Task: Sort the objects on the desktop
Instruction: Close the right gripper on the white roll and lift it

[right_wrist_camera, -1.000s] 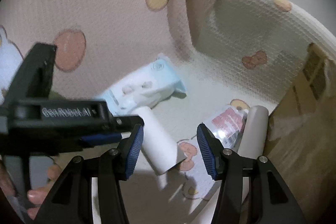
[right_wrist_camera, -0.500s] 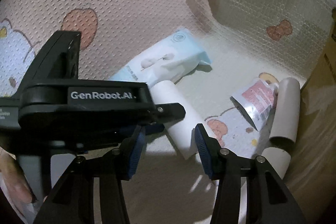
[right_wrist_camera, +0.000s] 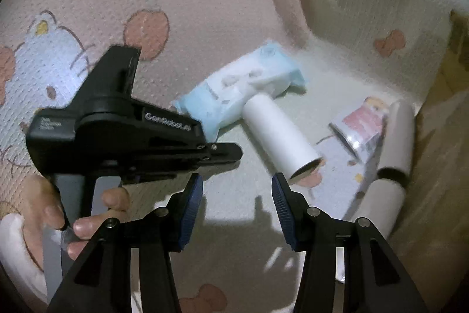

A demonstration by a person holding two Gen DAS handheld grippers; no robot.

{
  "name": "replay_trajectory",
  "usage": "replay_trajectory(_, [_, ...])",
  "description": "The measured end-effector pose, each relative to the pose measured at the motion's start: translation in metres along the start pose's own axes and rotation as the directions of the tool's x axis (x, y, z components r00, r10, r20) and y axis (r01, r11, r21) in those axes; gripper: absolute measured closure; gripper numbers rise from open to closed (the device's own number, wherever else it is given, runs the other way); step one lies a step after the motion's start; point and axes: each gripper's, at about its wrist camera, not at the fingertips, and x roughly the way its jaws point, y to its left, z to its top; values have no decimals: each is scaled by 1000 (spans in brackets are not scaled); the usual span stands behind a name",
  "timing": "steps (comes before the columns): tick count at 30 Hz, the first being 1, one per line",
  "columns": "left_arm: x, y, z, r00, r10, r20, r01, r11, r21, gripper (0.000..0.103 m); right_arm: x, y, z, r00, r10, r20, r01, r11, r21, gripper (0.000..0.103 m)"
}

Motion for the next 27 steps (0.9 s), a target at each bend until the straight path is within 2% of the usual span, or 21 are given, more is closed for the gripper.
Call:
replay_trajectory(3, [-4, -9, -3, 999, -20, 27, 19, 999, 31, 101, -7, -4, 12, 999, -31, 42, 31, 1000, 3, 57])
replay_trajectory(5, [-5, -14, -3, 998, -60, 34, 59, 998, 34, 99, -6, -10, 20, 997, -57, 54, 56, 998, 14, 57])
replay_trajectory(6, [-5, -15, -2, 997, -72, 34, 71, 997, 26, 89, -4, -13, 23, 996, -66, 53, 66, 998, 20, 57])
replay_trajectory(7, [-4, -15, -1, 996, -82, 36, 82, 997, 9, 70, 0, -16, 26, 996, -75, 48, 74, 997, 25, 57])
replay_trajectory(9, [-2, -15, 1, 994, -98, 48, 99, 995, -27, 55, 8, -22, 30, 996, -84, 32, 83, 996, 35, 57])
replay_trajectory(14, [6, -11, 5, 993, -110, 35, 112, 990, -86, 55, 29, -30, 32, 998, -59, -22, 60, 997, 37, 57])
replay_trajectory(22, [6, -12, 8, 994, -108, 32, 110, 991, -76, 55, 66, -40, 22, 987, -17, -162, 29, 997, 72, 57])
replay_trajectory(25, [6, -14, 12, 995, -93, 22, 94, 993, -74, 55, 68, -36, 20, 989, -7, -150, 16, 998, 59, 57])
replay_trajectory(27, [6, -10, 13, 997, -79, 15, 80, 994, -79, 55, 65, -37, 20, 990, 34, -137, -22, 996, 88, 57])
